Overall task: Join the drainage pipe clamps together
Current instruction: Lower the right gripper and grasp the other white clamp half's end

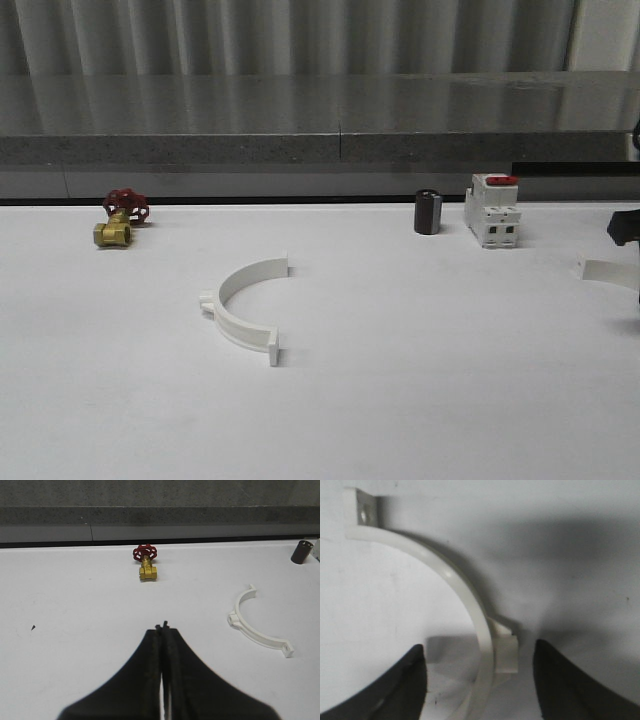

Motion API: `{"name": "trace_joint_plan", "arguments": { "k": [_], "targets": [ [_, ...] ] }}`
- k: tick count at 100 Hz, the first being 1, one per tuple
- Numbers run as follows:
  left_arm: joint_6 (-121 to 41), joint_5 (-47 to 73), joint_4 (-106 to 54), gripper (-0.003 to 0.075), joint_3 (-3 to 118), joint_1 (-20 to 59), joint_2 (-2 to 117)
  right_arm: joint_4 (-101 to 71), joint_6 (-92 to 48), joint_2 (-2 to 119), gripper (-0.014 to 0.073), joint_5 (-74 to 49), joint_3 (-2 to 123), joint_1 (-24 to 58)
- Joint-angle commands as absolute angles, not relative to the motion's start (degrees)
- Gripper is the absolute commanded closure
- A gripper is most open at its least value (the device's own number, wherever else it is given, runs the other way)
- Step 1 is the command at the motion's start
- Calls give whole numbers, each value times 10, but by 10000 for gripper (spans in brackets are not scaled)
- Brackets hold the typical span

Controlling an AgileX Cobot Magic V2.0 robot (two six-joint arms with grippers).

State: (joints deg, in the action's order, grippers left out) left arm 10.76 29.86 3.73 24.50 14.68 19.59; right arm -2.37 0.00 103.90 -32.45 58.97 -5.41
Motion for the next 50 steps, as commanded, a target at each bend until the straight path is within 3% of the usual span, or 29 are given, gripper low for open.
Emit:
{"name": "trace_joint_plan", "arguments": {
  "k": [1, 5, 17, 50],
  "targets": [
    [107, 257, 39, 740, 261, 144, 199, -33, -5, 1017, 306, -321, 606, -59],
    [107, 257, 39, 740, 261, 144, 199, -37, -5, 1017, 393, -322, 606, -59],
    [107, 257, 39, 740, 261, 144, 199, -38, -4, 1017, 547, -323, 606, -59],
    [107, 257, 39, 740, 261, 144, 199, -39, -4, 1014, 570, -324, 606, -59]
  ]
}}
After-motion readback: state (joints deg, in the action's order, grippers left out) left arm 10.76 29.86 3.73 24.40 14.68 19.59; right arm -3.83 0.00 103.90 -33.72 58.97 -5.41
